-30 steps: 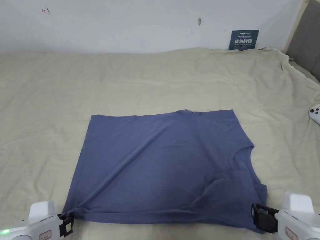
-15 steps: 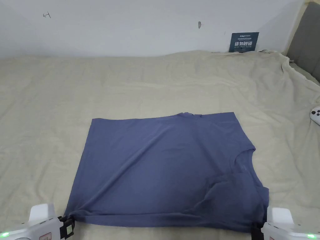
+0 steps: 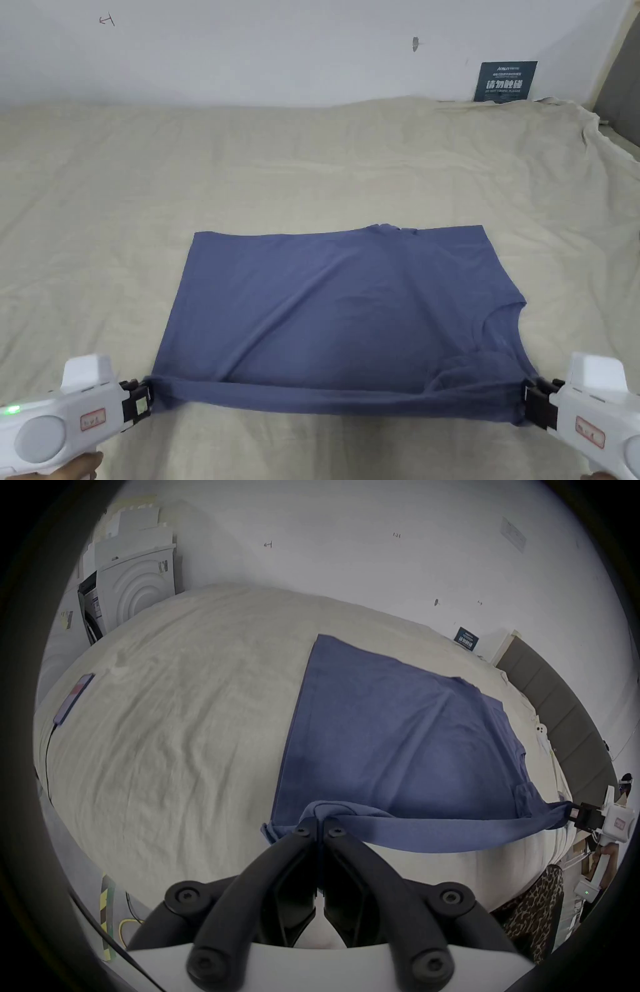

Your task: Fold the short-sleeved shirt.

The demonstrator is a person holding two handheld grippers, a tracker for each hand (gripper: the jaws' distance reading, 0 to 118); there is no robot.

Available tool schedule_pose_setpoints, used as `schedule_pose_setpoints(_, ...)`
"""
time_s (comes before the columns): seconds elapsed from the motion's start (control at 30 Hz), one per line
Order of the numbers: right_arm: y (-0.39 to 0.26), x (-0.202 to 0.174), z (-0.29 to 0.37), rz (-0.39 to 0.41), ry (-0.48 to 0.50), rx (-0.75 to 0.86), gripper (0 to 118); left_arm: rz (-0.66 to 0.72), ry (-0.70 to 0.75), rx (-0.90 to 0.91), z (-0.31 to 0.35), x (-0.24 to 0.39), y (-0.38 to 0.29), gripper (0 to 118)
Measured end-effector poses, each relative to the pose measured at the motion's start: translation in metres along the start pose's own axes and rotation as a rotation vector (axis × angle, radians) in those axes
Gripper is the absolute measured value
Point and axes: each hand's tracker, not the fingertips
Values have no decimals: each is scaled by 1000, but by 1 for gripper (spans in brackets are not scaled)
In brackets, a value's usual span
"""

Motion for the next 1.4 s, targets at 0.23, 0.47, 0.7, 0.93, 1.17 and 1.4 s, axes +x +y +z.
schedule_pose_setpoints(0.23, 49, 3, -44, 34, -21, -1, 6, -62, 10, -4, -34, 15, 49, 0)
schedule_pose_setpoints(0.47, 83, -1, -98, 41, -47, -48, 6, -111, 51, -74, -90, 18, 74, 0)
schedule_pose_setpoints(0.7, 91, -2, -153, 64, -110, -132, 6, -168, 95, -146, -135, 22, 79, 0)
schedule_pose_setpoints(0.93, 70, 3, -183, 39, -175, -195, 6, -180, 121, -177, -151, 28, 74, 0)
schedule_pose_setpoints(1.17, 73, -7, -157, 44, -175, -136, 61, -172, 136, -191, -134, 36, 76, 57)
schedule_pose_setpoints(1.4, 97, -23, -72, 58, -104, 86, 100, -218, 135, -48, -75, 57, 87, 116)
